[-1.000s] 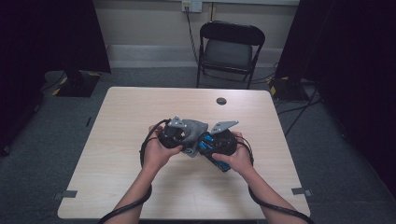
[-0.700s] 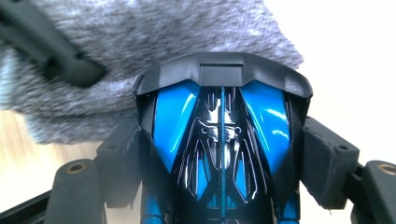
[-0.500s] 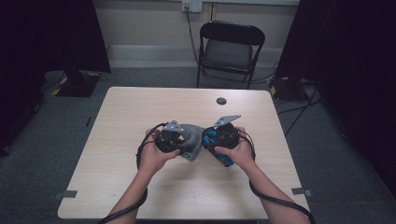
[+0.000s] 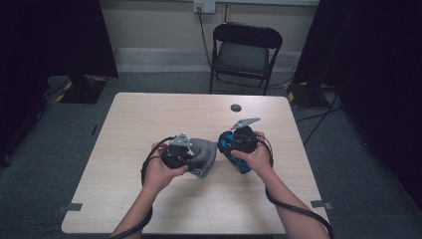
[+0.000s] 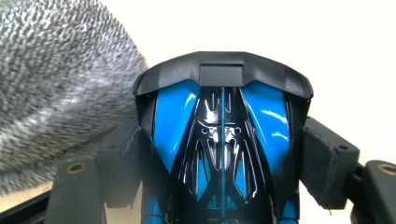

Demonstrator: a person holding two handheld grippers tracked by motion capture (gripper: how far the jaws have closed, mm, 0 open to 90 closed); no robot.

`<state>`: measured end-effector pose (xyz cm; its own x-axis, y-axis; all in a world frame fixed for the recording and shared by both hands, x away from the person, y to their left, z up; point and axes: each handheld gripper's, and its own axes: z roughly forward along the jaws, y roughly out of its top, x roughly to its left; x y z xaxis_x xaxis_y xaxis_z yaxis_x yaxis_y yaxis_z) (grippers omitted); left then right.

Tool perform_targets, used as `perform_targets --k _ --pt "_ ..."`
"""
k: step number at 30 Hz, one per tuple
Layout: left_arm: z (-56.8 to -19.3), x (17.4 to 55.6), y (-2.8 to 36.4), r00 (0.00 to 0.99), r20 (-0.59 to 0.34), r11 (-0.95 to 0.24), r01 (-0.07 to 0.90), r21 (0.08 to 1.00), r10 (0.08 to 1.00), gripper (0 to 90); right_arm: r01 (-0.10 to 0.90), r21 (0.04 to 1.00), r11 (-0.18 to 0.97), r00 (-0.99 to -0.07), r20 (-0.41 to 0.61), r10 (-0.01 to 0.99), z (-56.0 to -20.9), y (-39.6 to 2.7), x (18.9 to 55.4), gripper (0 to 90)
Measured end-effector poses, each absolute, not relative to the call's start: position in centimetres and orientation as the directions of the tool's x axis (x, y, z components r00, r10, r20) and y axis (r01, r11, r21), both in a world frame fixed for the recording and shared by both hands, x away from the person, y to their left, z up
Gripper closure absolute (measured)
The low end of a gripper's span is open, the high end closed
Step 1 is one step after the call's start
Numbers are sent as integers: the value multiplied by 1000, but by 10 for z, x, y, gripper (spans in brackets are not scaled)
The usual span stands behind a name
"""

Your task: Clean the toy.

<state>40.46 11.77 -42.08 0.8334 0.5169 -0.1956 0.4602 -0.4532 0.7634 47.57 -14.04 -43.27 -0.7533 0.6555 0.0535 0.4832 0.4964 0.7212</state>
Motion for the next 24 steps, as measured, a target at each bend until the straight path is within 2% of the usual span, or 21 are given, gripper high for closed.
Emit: perform_targets --k 11,17,24 --pt "-415 416 145 769 -182 -395 498 772 613 722 467 732 496 -765 54 641 -430 -144 471 259" --pt "-404 431 142 746 -176 -376 507 775 642 720 419 748 515 -807 46 589 -424 -132 459 259" --pt "-397 442 133 748 -188 -368 508 779 636 716 401 751 524 -825 47 563 -423 -124 450 259"
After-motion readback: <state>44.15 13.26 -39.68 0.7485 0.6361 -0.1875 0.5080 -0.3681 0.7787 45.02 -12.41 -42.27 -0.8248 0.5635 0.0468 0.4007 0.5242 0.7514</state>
